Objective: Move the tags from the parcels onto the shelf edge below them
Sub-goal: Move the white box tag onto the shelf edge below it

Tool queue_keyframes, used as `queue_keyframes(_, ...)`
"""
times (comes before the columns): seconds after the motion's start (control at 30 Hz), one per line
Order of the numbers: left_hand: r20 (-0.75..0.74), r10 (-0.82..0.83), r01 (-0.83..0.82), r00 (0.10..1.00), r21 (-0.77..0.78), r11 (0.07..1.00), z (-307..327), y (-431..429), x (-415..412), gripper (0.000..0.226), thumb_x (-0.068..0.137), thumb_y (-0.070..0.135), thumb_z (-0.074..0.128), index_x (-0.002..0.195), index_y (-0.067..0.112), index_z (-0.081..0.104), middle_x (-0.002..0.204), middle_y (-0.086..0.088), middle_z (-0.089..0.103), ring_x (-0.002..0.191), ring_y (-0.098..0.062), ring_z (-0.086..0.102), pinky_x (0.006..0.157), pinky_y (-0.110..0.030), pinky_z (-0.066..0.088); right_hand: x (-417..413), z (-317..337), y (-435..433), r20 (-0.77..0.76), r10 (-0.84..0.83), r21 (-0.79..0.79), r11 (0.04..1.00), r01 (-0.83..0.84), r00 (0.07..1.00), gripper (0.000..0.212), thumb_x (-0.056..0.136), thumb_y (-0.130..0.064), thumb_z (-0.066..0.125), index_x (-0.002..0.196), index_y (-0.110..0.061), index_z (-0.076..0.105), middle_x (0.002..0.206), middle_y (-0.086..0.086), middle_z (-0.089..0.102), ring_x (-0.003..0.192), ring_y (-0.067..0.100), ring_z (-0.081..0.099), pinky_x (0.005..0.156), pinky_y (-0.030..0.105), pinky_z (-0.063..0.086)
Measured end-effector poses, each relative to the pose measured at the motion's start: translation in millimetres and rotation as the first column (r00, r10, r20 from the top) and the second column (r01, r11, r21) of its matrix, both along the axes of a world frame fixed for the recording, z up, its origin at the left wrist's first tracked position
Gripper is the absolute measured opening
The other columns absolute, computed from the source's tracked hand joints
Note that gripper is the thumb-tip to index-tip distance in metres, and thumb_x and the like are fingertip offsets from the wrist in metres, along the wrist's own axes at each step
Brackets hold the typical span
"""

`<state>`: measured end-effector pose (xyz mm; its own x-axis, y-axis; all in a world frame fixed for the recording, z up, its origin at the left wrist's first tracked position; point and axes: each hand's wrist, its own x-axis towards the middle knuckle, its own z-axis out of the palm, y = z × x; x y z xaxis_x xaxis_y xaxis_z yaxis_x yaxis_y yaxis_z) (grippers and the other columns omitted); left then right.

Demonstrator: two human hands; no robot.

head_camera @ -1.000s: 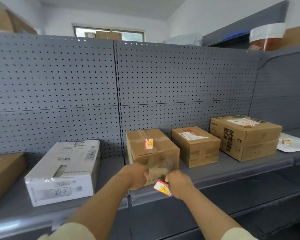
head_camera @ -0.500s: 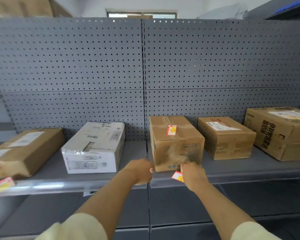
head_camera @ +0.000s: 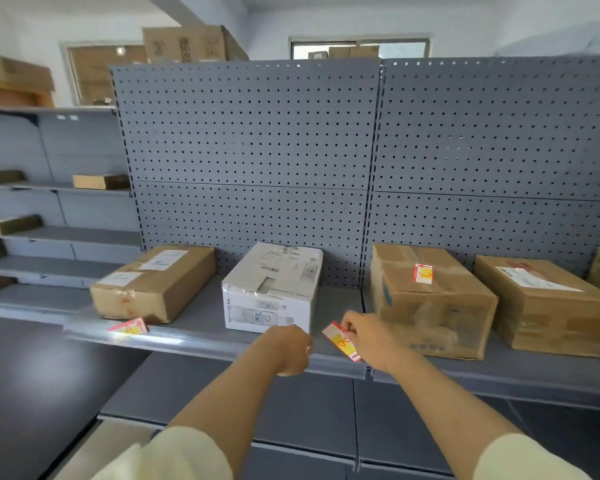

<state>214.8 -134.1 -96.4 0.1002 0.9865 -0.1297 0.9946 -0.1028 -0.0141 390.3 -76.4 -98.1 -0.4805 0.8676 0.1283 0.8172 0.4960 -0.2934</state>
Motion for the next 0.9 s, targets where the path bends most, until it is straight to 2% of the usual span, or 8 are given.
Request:
queue_keyframes(0.1,0.001,0.059,-0.059,0.998,-0.033,0.998,-9,-6,-47,0.032,0.094,0.018,0.046,0.121,0.014,0.062,0.129,-0.01,0.06,0.115,-0.031,0.058,0.091,-0.037,0.046,-39,-5,-4,-0.02,0.031,-0.037,0.999,-0.032,0.999,0.018,0.091,-0.007,0.045,0.102,-0.019,0.054,0.103,0.01,0.065,0.087,0.029,0.061,0.074,0.041,0.051)
queue_keyframes(0.27,-0.011,0.093,-0.094,0.996,-0.071,0.993,-21,-6,-109,0.037,0.093,0.015,0.047,0.129,0.02,0.058,0.135,-0.006,0.057,0.118,-0.03,0.057,0.093,-0.037,0.047,-96,-10,-7,-0.065,0.026,-0.08,0.996,-0.032,0.998,0.02,0.091,-0.008,0.043,0.102,-0.016,0.057,0.101,0.011,0.065,0.087,0.028,0.062,0.077,0.043,0.054)
queue_keyframes(0.4,0.031,0.047,-0.046,0.998,-0.037,0.998,-27,6,-137,0.042,0.093,0.013,0.044,0.132,0.022,0.054,0.138,-0.002,0.05,0.121,-0.03,0.054,0.096,-0.037,0.045,-127,-12,-5,-0.1,-0.019,-0.078,0.997,0.011,0.995,0.015,0.089,-0.011,0.048,0.1,-0.018,0.055,0.1,0.01,0.066,0.085,0.028,0.062,0.077,0.042,0.055)
queue_keyframes(0.6,-0.046,-0.066,0.065,0.997,-0.018,0.998,-51,20,-153,0.042,0.094,0.019,0.053,0.137,0.02,0.051,0.137,-0.004,0.054,0.12,-0.028,0.056,0.093,-0.038,0.049,-151,-25,-7,-0.134,-0.072,-0.064,0.996,0.064,0.988,0.021,0.09,-0.006,0.045,0.102,-0.018,0.057,0.105,0.008,0.065,0.09,0.025,0.061,0.081,0.04,0.054)
queue_keyframes(0.9,-0.091,-0.178,0.185,0.98,0.068,0.98,-57,25,-161,0.039,0.093,0.008,0.052,0.131,0.011,0.052,0.131,-0.008,0.05,0.116,-0.029,0.055,0.094,-0.041,0.049,-158,-29,7,-0.181,-0.094,-0.034,0.995,0.09,0.979,0.017,0.091,-0.007,0.05,0.1,-0.019,0.057,0.101,0.002,0.066,0.089,0.019,0.061,0.08,0.038,0.055)
